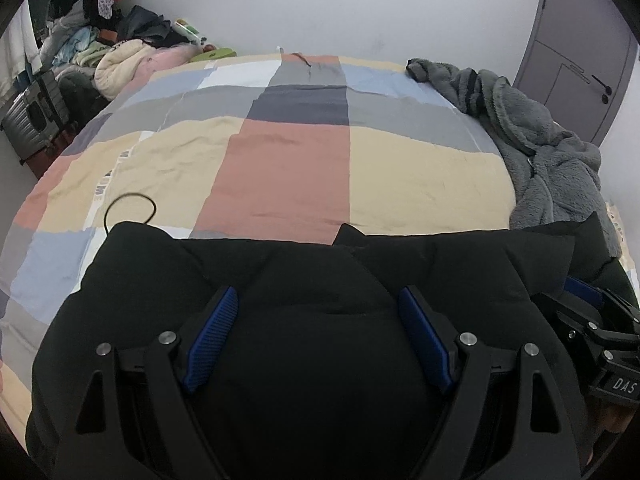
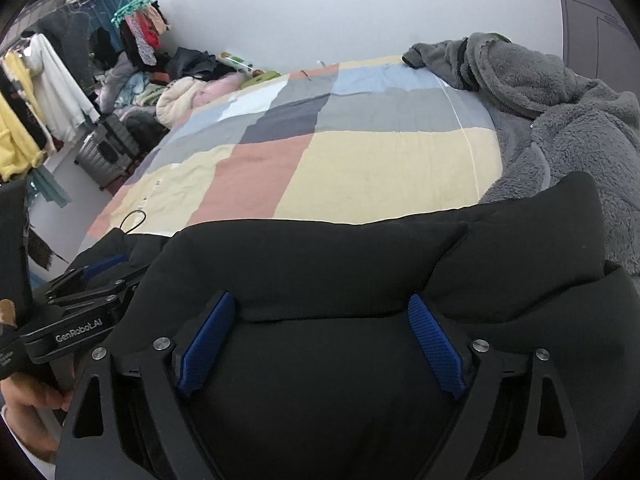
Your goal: Fold large clothes
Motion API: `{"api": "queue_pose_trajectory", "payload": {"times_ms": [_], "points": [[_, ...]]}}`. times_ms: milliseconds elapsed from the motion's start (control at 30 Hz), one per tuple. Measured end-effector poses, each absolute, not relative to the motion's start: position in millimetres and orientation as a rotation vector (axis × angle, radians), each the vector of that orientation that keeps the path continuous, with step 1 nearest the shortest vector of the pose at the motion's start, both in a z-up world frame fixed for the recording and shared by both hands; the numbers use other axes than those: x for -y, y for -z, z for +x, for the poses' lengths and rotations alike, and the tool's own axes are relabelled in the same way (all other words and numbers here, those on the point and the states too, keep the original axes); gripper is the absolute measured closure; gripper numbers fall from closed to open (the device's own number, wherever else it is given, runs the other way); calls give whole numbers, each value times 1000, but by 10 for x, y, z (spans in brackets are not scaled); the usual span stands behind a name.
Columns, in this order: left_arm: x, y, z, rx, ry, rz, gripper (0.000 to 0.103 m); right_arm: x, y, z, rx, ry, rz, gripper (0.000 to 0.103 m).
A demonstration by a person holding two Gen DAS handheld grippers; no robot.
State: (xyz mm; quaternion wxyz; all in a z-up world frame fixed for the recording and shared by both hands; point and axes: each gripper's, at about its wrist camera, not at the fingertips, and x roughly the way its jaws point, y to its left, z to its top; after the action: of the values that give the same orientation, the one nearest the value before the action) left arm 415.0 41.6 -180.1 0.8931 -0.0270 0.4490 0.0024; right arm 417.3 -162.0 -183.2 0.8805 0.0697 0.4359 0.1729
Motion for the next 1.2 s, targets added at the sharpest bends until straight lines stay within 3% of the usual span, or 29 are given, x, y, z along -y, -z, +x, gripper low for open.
{"api": "queue_pose_trajectory", "payload": {"times_ms": [233, 500, 800, 1133, 1200], "points": [[-570, 1545, 3740, -888, 8, -51, 20, 1933, 1594, 3716, -848, -356, 204, 15], [-1409, 1214, 2826, -750, -98, -119, 18, 2664, 1373, 2935, -729, -276, 242, 15], [-2229, 1722, 2139, -759, -151, -367, 15, 3354, 1686, 2527, -752, -192, 417, 15], [-2140, 1896, 2147, -783, -29, -486, 15, 3527, 1917, 2517, -876, -164, 399, 15], [-2104, 1950, 2149, -788, -15, -491, 22, 3540, 2061, 2560, -944, -202, 456, 15]]}}
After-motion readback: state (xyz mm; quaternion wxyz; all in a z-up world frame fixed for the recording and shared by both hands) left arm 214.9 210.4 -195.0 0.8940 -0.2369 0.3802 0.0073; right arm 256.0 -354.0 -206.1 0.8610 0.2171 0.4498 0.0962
